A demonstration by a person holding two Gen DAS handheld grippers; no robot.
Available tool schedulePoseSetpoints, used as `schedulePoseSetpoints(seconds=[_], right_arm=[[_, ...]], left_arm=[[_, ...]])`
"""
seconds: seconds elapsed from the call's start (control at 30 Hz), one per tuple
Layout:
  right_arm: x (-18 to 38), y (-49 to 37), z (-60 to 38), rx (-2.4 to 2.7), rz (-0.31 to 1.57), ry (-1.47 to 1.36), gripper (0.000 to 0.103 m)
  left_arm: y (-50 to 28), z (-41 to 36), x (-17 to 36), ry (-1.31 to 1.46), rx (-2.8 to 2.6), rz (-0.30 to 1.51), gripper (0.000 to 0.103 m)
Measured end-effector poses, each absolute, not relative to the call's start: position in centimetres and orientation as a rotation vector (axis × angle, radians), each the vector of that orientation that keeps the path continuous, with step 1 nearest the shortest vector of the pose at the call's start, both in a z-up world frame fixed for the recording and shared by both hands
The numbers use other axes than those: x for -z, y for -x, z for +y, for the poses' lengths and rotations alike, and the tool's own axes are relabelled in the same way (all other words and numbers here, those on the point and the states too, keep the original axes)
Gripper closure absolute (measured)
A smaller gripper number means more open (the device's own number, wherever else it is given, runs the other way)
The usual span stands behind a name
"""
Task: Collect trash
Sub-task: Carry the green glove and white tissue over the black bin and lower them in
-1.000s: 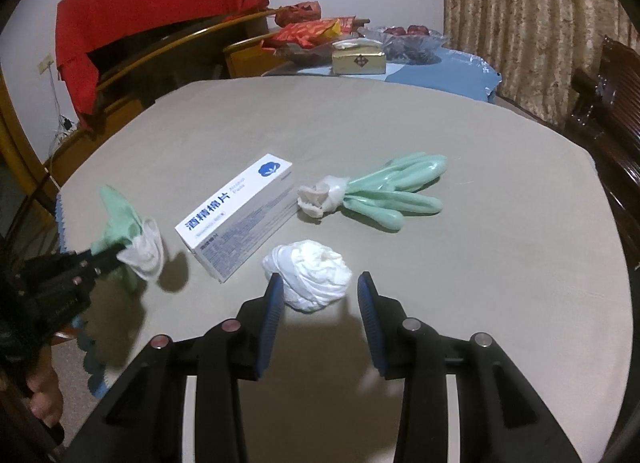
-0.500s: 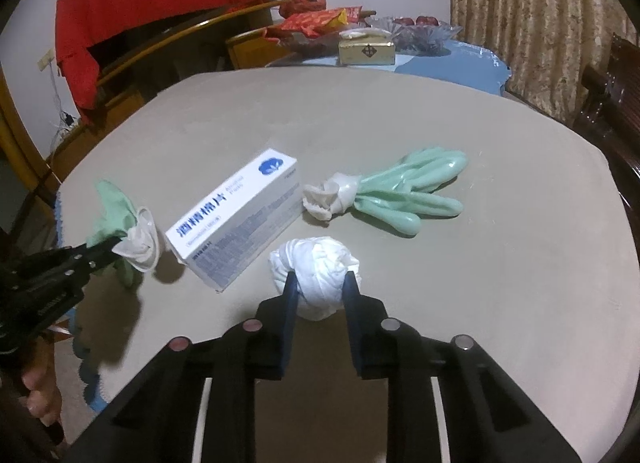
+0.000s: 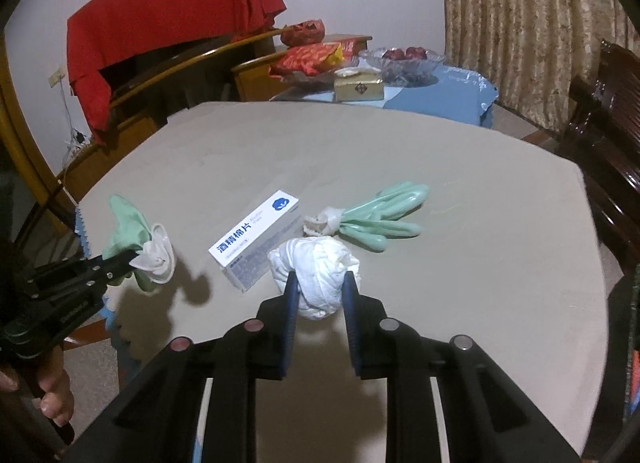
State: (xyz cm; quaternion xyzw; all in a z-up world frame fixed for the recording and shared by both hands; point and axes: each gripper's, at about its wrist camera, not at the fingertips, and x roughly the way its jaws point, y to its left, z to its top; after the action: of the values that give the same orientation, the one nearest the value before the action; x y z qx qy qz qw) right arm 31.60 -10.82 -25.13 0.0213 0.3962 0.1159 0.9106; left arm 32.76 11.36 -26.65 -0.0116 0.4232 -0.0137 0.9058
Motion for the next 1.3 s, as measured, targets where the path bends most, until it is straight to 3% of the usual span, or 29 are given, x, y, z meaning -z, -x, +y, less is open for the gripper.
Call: schedulePoseSetpoints(seconds=[0.67,1.3], right_arm=[[17.6,-24.5,-22.4,-0.136,0.721,-0.094,0.081],[15.0,-18.8,-37.5,0.047,0.667,-0.140,0.081]], left_arm=[[-26.9,-2.7,19.1,-0.013,0.177,0.818,0.092],[-23.6,-20.6,16.9,-0.090,0.339,0.820,0.092]])
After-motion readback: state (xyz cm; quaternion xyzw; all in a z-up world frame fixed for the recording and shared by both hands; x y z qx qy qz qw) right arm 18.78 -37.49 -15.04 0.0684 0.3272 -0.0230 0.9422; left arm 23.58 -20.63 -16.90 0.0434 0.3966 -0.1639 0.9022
